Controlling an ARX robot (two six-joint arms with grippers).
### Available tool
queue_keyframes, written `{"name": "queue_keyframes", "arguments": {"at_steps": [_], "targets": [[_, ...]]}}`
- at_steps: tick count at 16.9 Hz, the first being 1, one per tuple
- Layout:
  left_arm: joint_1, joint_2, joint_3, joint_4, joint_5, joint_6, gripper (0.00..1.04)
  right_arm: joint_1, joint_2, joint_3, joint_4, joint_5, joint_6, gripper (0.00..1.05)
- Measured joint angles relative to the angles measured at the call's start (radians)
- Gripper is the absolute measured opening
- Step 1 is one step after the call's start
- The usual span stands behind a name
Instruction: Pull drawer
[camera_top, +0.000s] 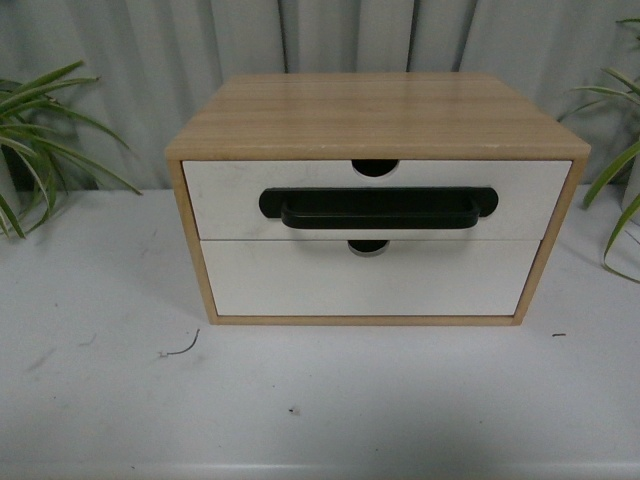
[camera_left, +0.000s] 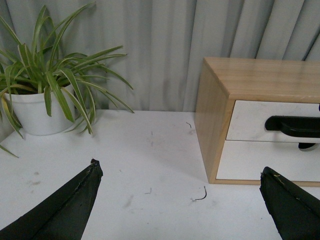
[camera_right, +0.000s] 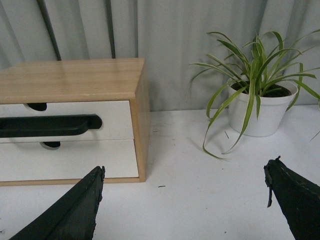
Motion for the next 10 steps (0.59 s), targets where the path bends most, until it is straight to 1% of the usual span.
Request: {"name": "queue_keyframes", "arguments": {"at_steps": [10], "targets": [[0.000, 0.000, 0.000, 0.000, 0.000, 0.000, 0.98, 0.000, 0.000, 0.000, 0.000, 0.000, 0.000, 0.98]]}}
